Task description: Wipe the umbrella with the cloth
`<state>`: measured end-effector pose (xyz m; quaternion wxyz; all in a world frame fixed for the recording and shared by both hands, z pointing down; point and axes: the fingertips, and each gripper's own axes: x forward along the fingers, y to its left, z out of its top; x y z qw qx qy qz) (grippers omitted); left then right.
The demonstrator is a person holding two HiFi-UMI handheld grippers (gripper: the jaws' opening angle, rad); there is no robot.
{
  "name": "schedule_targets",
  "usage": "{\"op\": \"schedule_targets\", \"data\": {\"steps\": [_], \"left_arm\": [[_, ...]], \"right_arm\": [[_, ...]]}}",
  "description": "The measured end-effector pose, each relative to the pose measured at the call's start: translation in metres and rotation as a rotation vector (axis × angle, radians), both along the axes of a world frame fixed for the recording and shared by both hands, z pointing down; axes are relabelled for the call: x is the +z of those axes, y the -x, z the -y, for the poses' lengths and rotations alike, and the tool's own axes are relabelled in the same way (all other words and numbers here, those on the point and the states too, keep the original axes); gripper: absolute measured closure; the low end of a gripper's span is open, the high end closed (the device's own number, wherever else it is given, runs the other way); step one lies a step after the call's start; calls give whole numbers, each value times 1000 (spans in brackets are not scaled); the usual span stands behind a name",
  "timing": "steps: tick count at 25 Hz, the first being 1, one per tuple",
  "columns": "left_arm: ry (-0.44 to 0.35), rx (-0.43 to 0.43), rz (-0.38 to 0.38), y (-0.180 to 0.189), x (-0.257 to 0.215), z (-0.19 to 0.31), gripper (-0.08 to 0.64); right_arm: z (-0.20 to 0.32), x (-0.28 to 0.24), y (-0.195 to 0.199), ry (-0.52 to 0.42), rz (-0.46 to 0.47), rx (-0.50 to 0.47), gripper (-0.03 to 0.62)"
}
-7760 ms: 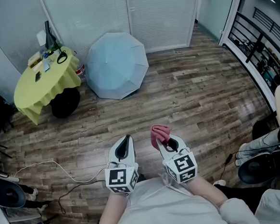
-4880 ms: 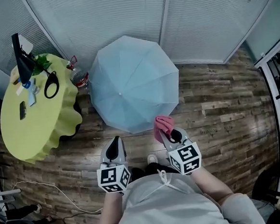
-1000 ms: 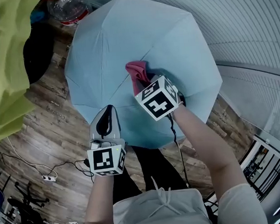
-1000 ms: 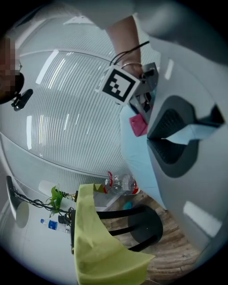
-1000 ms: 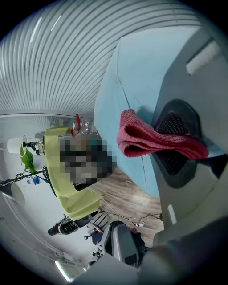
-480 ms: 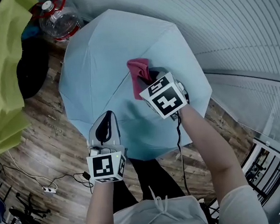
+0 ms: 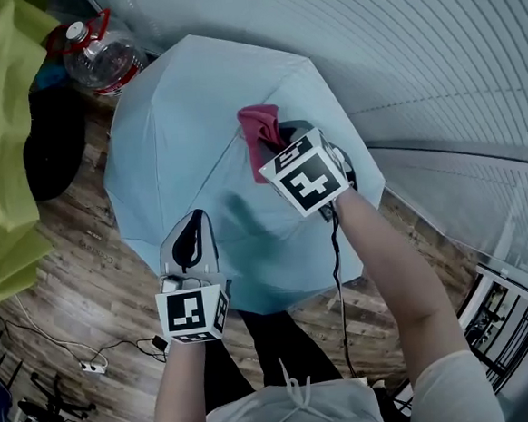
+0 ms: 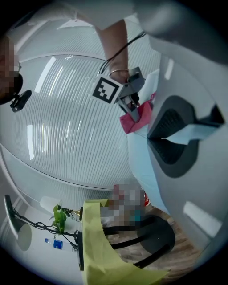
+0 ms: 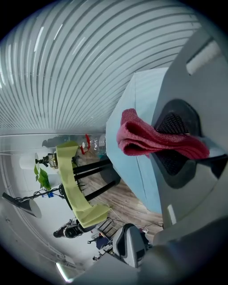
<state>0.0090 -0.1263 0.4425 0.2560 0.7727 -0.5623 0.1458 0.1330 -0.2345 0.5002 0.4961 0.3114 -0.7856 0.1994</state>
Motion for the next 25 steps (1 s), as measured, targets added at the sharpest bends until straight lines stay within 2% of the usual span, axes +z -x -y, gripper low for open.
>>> {"op": "schedule_targets", "data": {"steps": [13,25], "left_arm": [[-7,53,-13,-41,6,26,552],[39,80,-9,-62,28,10,552]], "right_arm": [[59,13,-61,-65,-85,49,534],[79,41,-124,-110,-166,174,535]]}}
